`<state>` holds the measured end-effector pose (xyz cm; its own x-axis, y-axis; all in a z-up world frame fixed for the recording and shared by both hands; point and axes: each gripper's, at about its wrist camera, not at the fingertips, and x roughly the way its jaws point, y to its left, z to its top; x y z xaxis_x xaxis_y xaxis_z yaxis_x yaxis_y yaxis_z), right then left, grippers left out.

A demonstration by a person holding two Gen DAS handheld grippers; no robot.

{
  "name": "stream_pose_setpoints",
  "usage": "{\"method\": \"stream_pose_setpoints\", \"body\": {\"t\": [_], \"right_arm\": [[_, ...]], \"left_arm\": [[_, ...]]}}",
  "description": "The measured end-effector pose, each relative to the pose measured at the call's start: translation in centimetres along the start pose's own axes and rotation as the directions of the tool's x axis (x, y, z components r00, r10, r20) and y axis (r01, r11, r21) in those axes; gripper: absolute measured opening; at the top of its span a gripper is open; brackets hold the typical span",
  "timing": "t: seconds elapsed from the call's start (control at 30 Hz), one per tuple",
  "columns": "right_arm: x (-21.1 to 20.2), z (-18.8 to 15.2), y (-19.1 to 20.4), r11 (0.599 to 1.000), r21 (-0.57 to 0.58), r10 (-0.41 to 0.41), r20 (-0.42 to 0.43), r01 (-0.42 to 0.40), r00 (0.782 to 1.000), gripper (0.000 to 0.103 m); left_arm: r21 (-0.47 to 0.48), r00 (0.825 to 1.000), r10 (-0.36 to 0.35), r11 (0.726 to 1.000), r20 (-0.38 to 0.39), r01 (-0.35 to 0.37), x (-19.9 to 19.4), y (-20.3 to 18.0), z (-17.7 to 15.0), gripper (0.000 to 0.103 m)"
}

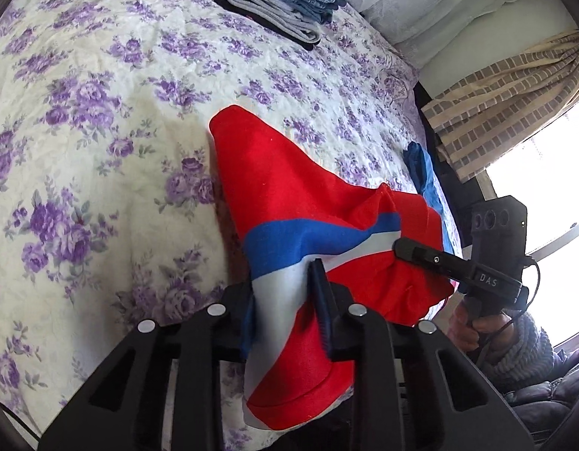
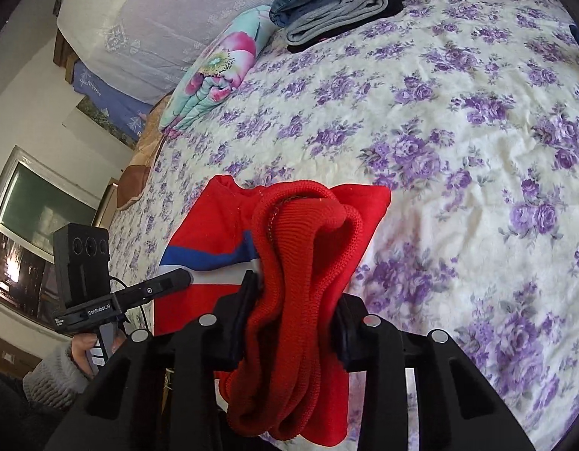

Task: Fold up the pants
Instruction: 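Lift the red bundle with the right tool and carry it onto the jeans stack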

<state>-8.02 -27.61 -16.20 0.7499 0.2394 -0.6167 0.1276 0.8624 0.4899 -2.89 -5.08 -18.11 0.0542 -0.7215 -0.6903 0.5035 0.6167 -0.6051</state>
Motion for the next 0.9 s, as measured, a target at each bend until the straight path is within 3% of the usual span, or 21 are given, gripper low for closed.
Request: {"method": "stream_pose_setpoints", "body": {"t": [0.17, 0.33, 0.6, 0.73, 0.9], "right_arm": [[-2.2, 0.2, 2.4, 0.999, -0.043, -0.014, 0.053, 0.017, 0.998, 0.035], [-7.5, 4.5, 6.5, 0.990, -0.138, 0.031, 0.191, -0.005, 0.981, 0.035], [-16.9, 16.1, 13.0, 0.958, -0.284, 0.158, 0.412, -0.038, 0.898, 0.035], [-19.2, 22.5, 13.5, 0.943, -0.334, 0.188, 0.486, -0.017, 0.854, 0.035], [-19.1, 30.4, 11.5, 0.938, -0.345, 0.181, 0.547, 0.024, 0.817, 0.035]], "left_arm": [[0.020, 1.000, -0.027, 0.999, 0.013, 0.027, -1.0, -0.8, 0.1, 0.023], [0.131, 0.990, -0.084, 0.989, 0.113, 0.069, -6.1, -4.8, 4.9, 0.022], [0.336, 0.952, -0.137, 0.941, 0.273, 0.039, -15.4, -14.8, 17.9, 0.022], [0.393, 0.930, -0.116, 0.919, 0.347, -0.032, -16.4, -18.9, 24.1, 0.022], [0.387, 0.914, -0.086, 0.918, 0.398, -0.082, -14.3, -21.8, 31.6, 0.022]]}}
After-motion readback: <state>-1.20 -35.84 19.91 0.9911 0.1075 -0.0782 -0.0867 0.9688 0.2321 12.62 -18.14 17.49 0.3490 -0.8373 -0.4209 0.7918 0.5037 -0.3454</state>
